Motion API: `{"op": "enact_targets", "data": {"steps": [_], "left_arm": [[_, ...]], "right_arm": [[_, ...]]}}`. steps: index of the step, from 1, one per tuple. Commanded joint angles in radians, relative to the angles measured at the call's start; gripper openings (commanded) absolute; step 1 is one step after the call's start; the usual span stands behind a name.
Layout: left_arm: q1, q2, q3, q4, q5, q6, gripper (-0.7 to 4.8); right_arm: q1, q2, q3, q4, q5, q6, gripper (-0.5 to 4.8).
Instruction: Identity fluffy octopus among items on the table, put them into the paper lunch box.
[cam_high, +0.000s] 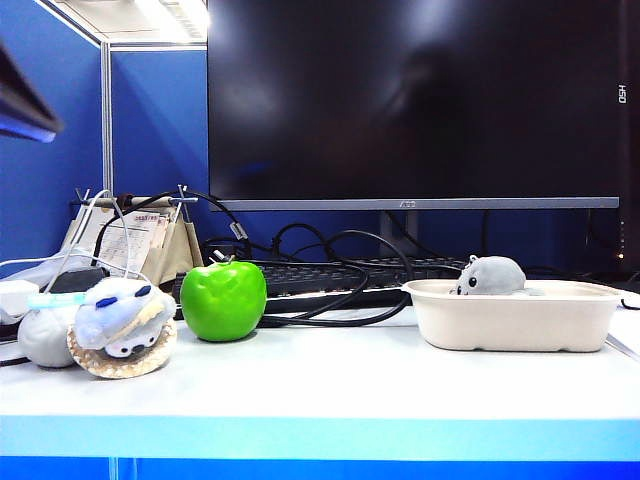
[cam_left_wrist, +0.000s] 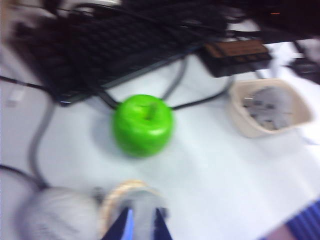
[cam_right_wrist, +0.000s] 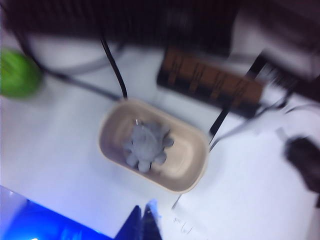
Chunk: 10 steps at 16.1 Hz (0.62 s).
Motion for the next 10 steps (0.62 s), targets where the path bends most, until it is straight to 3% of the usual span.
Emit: {"op": "enact_targets", "data": {"steps": [1, 3, 7, 10], "left_arm": [[0.001, -0.002, 0.005, 0.029, -0.071, 0.013, 0.53], [0.001, -0.002, 0.005, 0.071, -0.081, 0.013, 0.12], [0.0, -0.002, 0.005, 0.192, -0.077, 0.013, 0.04], [0.0, -0.002, 0.005, 0.413, -0.077, 0.013, -0.06]], "right_arm": [[0.002, -0.141, 0.005, 0.035, -0.002, 0.016, -0.01], [0.002, -0.269, 0.004, 0.027, -0.003, 0.016, -0.01], [0.002, -0.459, -0.087, 0.026, -0.062, 0.033, -0.01], [0.002, -0.733, -0.32, 0.134, -0.073, 0.085, -0.01]]}}
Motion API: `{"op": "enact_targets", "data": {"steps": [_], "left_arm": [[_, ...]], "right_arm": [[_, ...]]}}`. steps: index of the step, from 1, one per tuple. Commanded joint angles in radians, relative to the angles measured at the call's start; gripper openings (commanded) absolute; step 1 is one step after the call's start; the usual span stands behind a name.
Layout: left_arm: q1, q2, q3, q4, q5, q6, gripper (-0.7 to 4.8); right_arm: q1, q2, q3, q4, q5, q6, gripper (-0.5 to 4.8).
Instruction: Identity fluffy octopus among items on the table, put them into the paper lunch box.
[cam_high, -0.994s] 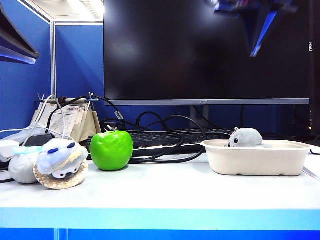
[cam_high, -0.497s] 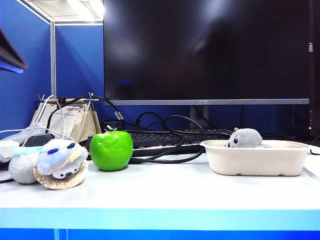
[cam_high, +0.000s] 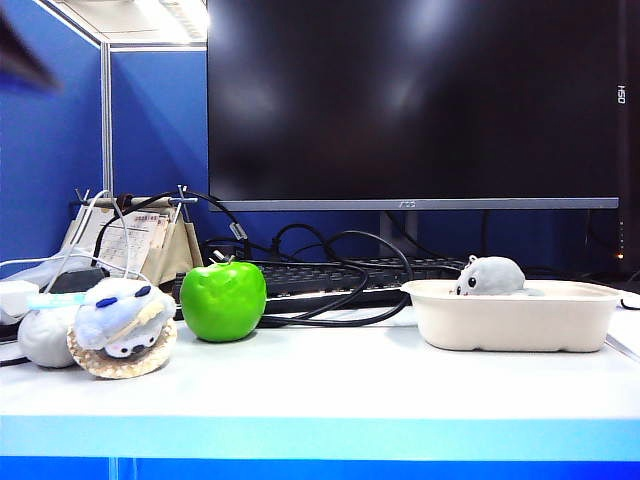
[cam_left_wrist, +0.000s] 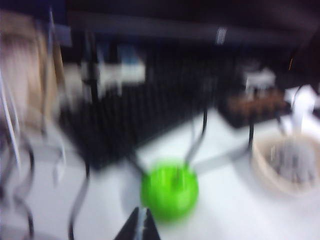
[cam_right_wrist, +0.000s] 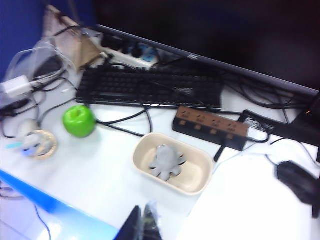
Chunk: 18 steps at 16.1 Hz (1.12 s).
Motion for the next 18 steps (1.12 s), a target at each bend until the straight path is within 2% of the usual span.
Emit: {"op": "enact_targets", "data": {"steps": [1, 4, 7, 8, 10, 13, 15, 18], "left_arm": [[0.0, -0.002, 0.005, 0.226, 0.0, 0.003, -0.06], [0.0, -0.002, 0.005, 0.375, -0.002, 0.0, -0.06], [0.0, -0.001, 0.005, 0.451, -0.005, 0.005, -0.06], [0.001, -0.001, 0.006, 0.513, -0.012, 0.031, -0.06], [0.001, 0.005, 0.008, 0.604, -0.038, 0.081, -0.06], [0.005, 0.023, 0.007, 0.549, -0.056, 0.135, -0.06], [0.005, 0.078, 0.005, 0.45, -0.056, 0.135, -0.06], [0.005, 0.203, 0.005, 0.36, -0.053, 0.135, -0.06]], "right_arm": [[0.0, -0.21, -0.182, 0.152, -0.004, 0.056, -0.01], [-0.001, -0.496, -0.459, 0.412, -0.004, 0.095, -0.01], [-0.001, -0.763, -0.779, 0.705, -0.003, 0.097, -0.01], [0.002, -0.814, -0.908, 0.79, -0.005, 0.097, -0.01], [0.003, -0.781, -1.037, 0.83, -0.038, 0.097, -0.01], [0.003, -0.745, -1.241, 1.051, 0.003, 0.093, -0.01], [0.003, -0.74, -1.407, 1.239, 0.108, 0.093, -0.01], [0.003, -0.742, -1.555, 1.327, 0.178, 0.094, -0.01]]}}
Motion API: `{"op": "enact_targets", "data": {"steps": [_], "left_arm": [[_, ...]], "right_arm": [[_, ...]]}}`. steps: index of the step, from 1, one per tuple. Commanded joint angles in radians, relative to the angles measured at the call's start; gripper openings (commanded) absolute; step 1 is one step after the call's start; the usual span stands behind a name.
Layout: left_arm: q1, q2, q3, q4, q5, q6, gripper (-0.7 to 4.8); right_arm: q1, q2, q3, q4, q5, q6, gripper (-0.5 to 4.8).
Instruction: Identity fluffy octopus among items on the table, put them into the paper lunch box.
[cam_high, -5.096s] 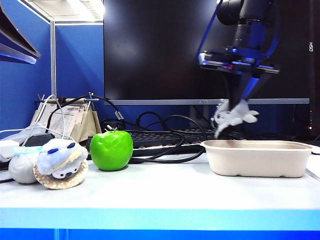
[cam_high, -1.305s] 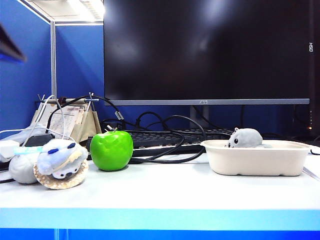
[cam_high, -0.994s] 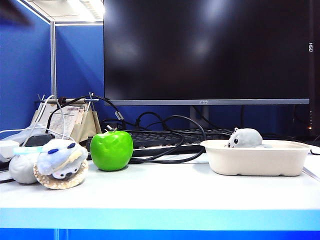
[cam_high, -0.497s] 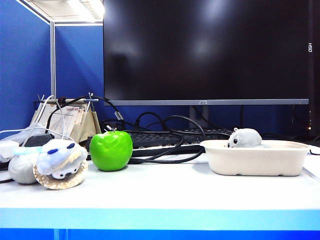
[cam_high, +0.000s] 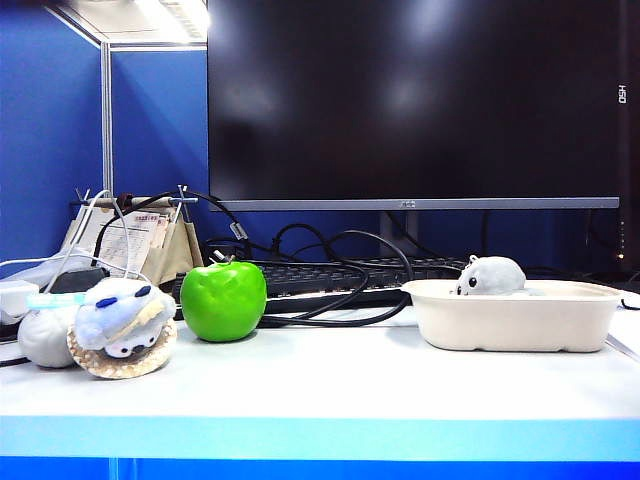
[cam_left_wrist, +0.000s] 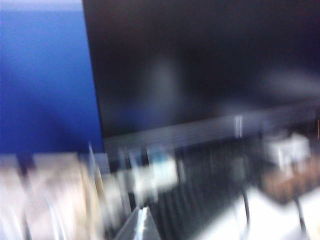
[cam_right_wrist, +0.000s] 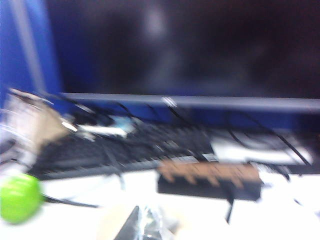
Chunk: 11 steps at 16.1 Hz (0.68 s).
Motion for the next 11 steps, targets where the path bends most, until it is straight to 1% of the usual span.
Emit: {"op": "enact_targets", "data": {"steps": [1, 2, 4, 6, 8, 9, 11], "left_arm": [[0.001, 0.111, 0.002, -0.042, 0.002, 0.003, -0.06], [0.001, 0.146, 0.002, -0.056, 0.014, -0.001, -0.06], [0.0, 0.153, 0.002, -0.1, 0.125, -0.003, -0.06], [-0.005, 0.128, 0.002, -0.127, 0.209, -0.028, -0.06], [-0.017, 0.069, 0.002, -0.192, 0.229, -0.03, -0.06], [-0.029, -0.008, 0.002, -0.278, 0.226, -0.023, -0.06], [-0.036, -0.148, 0.002, -0.396, 0.224, -0.003, -0.06]], "right_arm": [[0.0, 0.0, -0.07, 0.057, 0.041, 0.0, -0.01], [0.0, -0.001, -0.085, 0.056, 0.046, 0.0, -0.01], [0.0, -0.001, -0.109, 0.047, 0.097, -0.001, -0.01], [0.0, -0.001, -0.119, -0.027, 0.123, 0.0, -0.01], [0.0, -0.001, -0.126, -0.088, 0.12, 0.0, -0.01], [0.0, -0.002, -0.126, -0.134, 0.118, 0.0, -0.01], [0.0, -0.002, -0.126, -0.156, 0.118, 0.0, -0.01]]}}
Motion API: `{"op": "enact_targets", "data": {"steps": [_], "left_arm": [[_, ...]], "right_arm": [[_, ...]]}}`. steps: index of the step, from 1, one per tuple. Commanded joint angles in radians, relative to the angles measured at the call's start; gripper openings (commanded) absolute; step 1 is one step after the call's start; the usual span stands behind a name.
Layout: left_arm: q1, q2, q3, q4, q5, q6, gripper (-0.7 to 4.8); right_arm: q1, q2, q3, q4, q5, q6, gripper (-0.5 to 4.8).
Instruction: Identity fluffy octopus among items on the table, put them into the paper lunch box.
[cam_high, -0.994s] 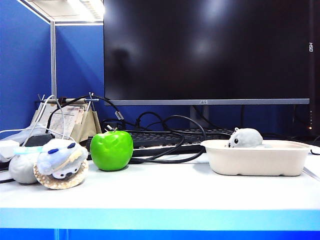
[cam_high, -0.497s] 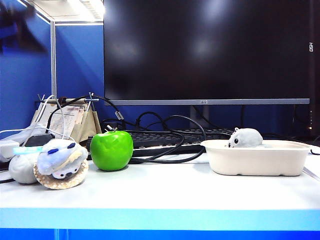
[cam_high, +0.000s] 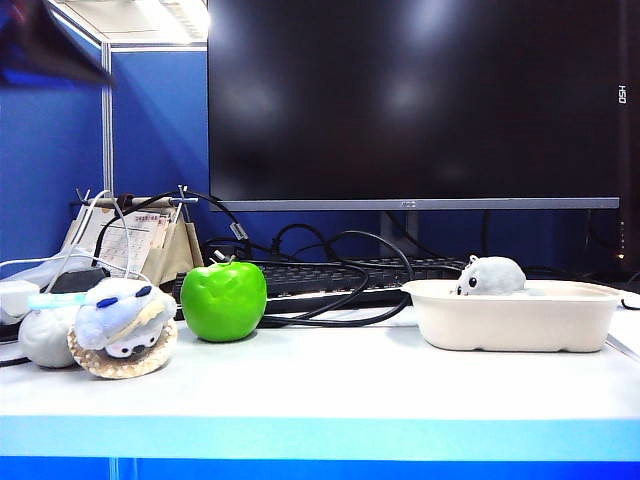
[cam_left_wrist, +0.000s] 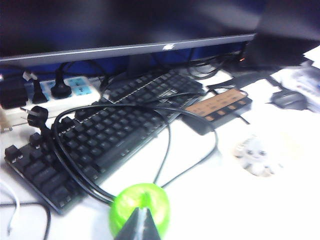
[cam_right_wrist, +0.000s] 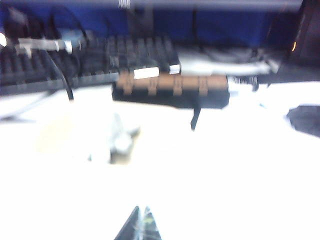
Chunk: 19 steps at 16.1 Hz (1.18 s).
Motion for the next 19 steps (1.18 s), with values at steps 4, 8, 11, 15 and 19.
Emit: {"op": "enact_targets", "data": {"steps": [4, 8, 11, 15, 19], "left_arm": [[-0.005, -0.389, 0.002, -0.356, -0.067, 0.026, -0.06], [-0.005, -0.632, -0.01, -0.541, -0.101, 0.022, -0.06], [-0.005, -0.748, -0.01, -0.663, -0.114, 0.024, -0.06], [-0.005, -0.88, -0.014, -0.743, -0.179, 0.036, -0.06], [-0.005, -0.928, -0.022, -0.779, -0.177, -0.032, -0.06]], "right_arm": [[0.0, 0.0, 0.005, -0.008, 0.001, 0.0, -0.01], [0.0, 0.0, 0.005, -0.008, 0.001, 0.0, -0.01], [0.0, 0.0, 0.005, -0.008, 0.001, 0.0, -0.01], [0.0, 0.0, 0.005, 0.003, 0.002, 0.0, -0.01], [0.001, -0.001, 0.005, 0.028, 0.001, 0.0, -0.01]]}}
